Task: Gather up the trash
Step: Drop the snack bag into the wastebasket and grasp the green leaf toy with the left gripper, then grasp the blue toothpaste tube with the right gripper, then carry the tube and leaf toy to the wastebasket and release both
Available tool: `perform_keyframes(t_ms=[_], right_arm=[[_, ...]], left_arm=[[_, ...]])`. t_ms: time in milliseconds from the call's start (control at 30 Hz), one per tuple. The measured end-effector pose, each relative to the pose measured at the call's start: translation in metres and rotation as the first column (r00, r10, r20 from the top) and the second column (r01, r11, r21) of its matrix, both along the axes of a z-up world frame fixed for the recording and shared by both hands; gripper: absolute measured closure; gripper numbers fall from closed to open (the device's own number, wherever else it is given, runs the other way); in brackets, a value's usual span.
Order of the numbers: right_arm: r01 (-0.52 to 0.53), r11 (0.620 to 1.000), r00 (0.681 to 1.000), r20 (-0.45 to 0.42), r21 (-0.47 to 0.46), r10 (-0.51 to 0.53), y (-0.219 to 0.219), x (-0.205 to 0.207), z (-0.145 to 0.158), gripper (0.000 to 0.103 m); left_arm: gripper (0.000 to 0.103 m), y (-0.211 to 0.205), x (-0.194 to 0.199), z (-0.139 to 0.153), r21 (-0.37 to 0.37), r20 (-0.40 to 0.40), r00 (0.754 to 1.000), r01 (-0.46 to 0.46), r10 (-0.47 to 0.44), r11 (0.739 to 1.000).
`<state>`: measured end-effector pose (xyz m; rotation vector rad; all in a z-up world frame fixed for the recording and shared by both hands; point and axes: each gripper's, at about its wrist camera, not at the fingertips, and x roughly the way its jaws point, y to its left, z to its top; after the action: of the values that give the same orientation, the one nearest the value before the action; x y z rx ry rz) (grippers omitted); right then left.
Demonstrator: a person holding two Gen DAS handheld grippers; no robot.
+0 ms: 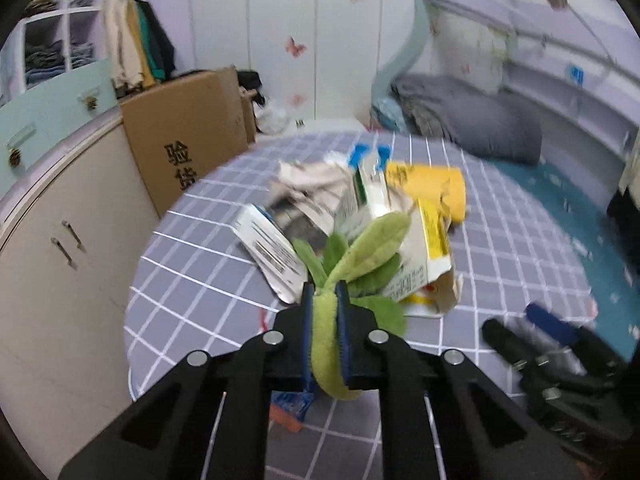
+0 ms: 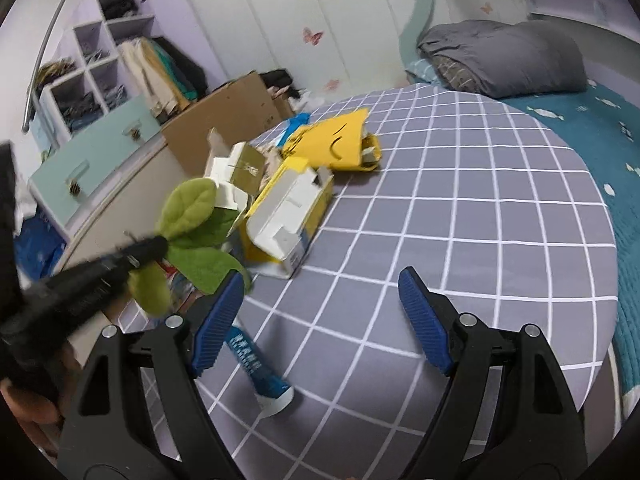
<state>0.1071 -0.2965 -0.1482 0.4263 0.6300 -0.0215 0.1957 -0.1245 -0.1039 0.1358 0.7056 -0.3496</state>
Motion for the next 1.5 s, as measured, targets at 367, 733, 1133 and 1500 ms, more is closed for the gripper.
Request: perform_keyframes(t_ms=[367,733,1133,1500], right_arm=[[-0.189,0.966,0.977,-0.13,-0.178,0.168,0.056,0.016,-0.006,0.025],[-0.176,0.927,0.98,-0.148,-0.33,0.134,0.075,0.008,-0.01,0.086],[-0.212,0.955,0.976,-0.005,-0.207,0.216,0.1,-0.009,0.037,0.089],[-0.457,0.872,0.885,0.014,-0.174,0.466,0.215,0.043,0.051,0.089]], left_arm=[[0.093,0.063,-0.039,0.032,-0.145,0.081,0.988,-0.12,0.132,0.982],[0.093,0.112,-0.052,0.031,-0.191,0.06,0.978,-0.185,0.2,0.964],[0.093,0.157,-0.059,0.023,-0.229,0.042,0.965,-0.242,0.258,0.943],[0.093,0.242,-0.045,-0.004,-0.245,-0.025,0.914,-0.399,0.405,0.884]])
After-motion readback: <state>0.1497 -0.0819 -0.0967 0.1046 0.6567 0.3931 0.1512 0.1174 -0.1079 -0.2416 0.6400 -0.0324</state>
